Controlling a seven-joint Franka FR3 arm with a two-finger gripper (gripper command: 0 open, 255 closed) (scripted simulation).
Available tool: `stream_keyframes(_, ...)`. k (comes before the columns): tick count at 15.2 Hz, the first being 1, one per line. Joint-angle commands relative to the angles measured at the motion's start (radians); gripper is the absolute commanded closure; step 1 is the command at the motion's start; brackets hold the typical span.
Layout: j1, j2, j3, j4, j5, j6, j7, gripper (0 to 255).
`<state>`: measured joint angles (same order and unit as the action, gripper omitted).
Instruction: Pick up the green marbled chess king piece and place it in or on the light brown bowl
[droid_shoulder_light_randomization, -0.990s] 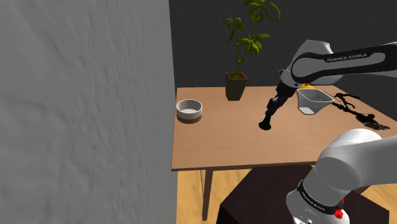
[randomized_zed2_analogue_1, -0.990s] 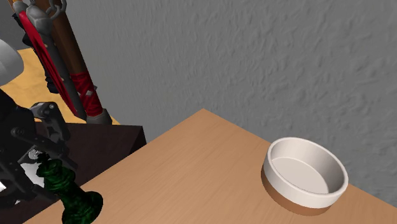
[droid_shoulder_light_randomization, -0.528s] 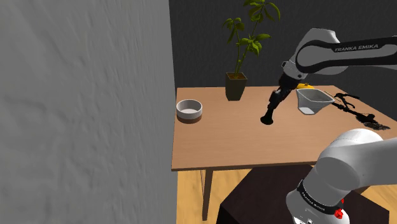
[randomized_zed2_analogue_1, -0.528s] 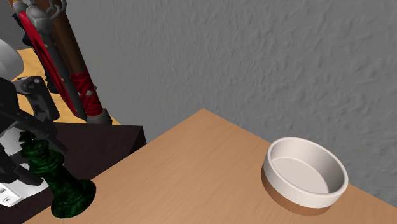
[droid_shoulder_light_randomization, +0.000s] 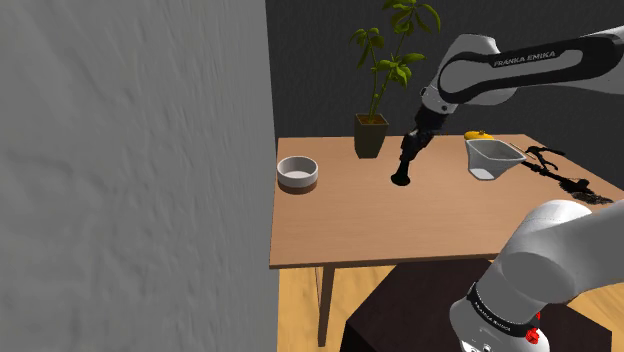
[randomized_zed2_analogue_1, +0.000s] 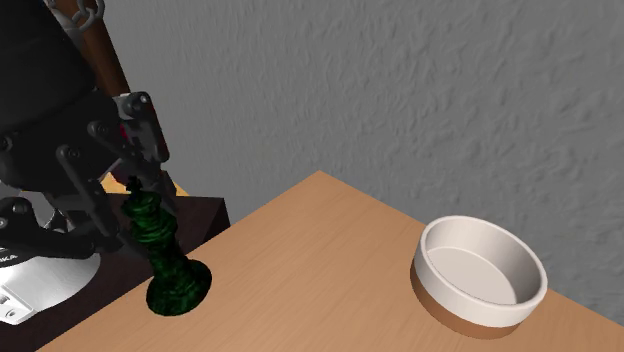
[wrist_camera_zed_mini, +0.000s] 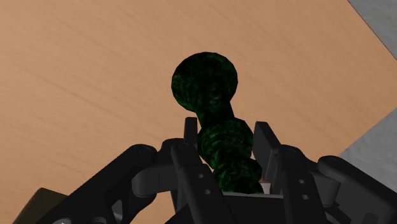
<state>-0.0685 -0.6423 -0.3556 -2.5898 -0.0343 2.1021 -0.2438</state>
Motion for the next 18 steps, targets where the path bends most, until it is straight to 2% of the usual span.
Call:
stream_keyframes(1,0.034,0.071,0.012,0.045,0.026,0.028,0.019,255)
stream_keyframes(10,0.148,0.39,0.05,0.318,0.138,0.075,0.08,255)
stream_keyframes(18,0.197,0.674,0.077,0.635,0.222,0.036,0.117,255)
